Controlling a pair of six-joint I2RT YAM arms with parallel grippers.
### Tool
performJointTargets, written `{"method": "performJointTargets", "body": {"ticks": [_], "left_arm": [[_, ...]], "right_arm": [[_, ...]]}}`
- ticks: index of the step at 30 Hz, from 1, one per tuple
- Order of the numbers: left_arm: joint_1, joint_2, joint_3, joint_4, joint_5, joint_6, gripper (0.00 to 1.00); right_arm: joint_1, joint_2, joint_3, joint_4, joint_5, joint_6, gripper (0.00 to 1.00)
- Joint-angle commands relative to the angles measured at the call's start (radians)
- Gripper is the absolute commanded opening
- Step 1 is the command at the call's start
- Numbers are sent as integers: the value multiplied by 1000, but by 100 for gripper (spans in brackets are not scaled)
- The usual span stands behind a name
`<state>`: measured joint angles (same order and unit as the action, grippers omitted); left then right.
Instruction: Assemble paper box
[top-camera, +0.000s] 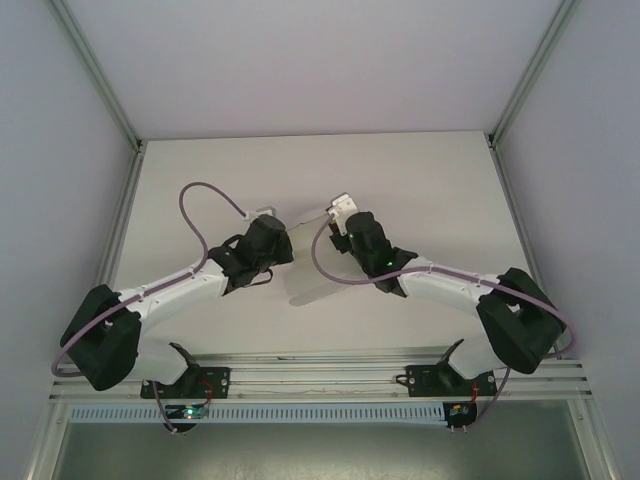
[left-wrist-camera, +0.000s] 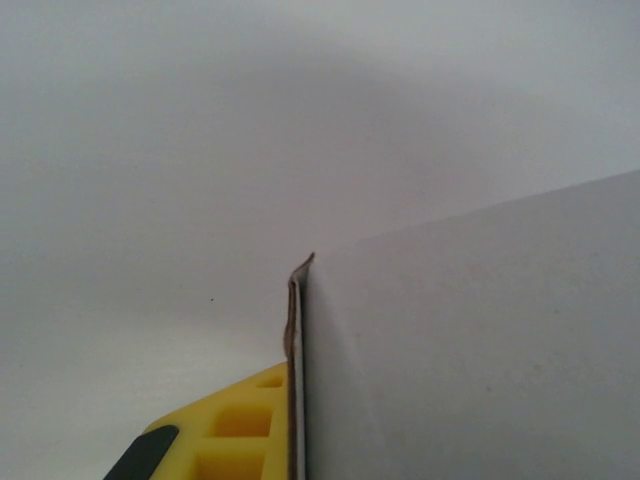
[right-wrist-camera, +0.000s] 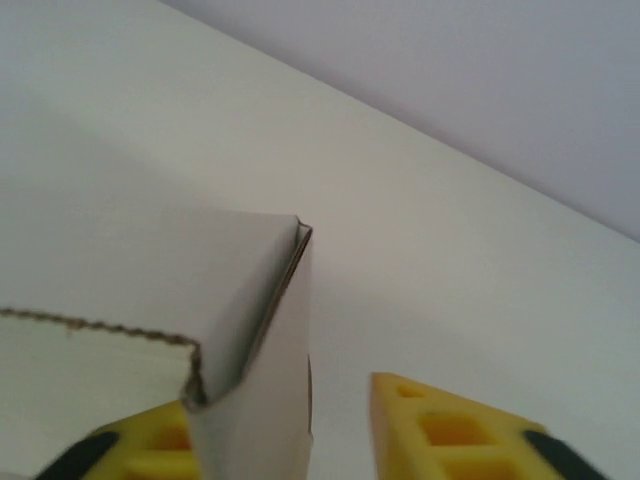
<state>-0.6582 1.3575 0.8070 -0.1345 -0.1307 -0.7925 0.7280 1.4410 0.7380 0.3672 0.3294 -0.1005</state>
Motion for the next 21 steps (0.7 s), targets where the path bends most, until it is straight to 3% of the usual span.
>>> {"method": "performJointTargets", "body": {"ticks": [1,4,6,11,14,17,19,21], "left_arm": [[6,-53,-7,-4,2,10,0],[5,-55,-9,-3,-3,17,0],[5,-52,-11,6,5,33,0],[5,-60,-14,36,37,150,0],[5,-76,-21,59,63,248,0],[5,-98,-26,84,115,331,0],[5,-110,-26,98,177,378,0],[6,-116,-26,125,249,415,0]], "right_arm": [[-18,-82,-47,-4,-167,0,44],[-19,-176,-91,-5,-323,-5,70],[-21,-245,-120,-5,-389,14,98],[-36,-468,-217,30,-350,91,98],[-68,-631,-308,82,-183,161,98],[-172,-718,-330,-25,-22,277,98],[-271,-725,-318,-131,-27,371,98],[-362,-694,-305,-194,-144,429,98]]}}
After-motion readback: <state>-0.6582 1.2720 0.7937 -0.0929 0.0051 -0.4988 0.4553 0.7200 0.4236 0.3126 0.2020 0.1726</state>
